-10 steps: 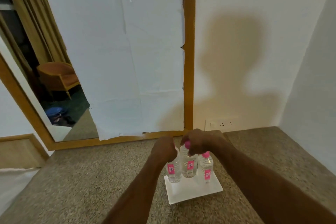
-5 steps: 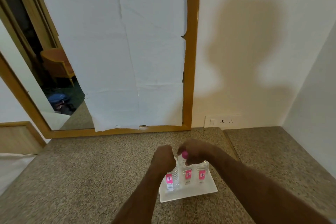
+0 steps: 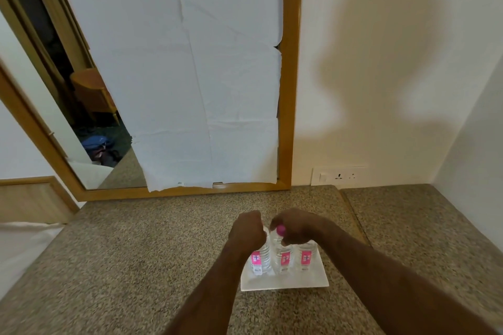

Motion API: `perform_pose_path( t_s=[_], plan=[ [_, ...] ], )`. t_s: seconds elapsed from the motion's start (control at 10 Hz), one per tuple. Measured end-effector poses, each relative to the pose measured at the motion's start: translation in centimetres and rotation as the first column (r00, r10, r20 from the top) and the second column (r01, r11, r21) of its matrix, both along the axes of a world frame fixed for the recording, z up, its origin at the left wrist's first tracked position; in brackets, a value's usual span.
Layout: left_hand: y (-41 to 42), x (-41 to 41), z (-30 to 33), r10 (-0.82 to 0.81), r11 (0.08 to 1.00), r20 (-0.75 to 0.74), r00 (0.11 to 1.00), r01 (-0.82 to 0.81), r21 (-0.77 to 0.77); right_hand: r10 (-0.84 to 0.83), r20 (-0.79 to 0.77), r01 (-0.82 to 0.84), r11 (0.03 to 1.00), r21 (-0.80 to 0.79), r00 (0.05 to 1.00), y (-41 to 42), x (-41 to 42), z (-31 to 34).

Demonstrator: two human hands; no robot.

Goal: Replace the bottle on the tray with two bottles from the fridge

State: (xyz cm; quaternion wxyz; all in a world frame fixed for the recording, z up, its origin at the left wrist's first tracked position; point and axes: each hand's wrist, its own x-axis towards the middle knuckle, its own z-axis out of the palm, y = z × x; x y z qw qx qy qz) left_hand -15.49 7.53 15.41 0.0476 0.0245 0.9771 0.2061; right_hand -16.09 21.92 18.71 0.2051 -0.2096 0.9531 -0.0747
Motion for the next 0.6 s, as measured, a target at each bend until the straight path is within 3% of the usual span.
perform_pose_path(
  t_s=[0.6],
  plan=[
    [-0.4, -0.5, 3.8, -0.089, 0.979, 0.028, 0.996, 0.092, -0.183, -0.095, 0.003, 0.095, 0.995, 0.018, 0.995, 0.0, -1.1, 0.7]
  ],
)
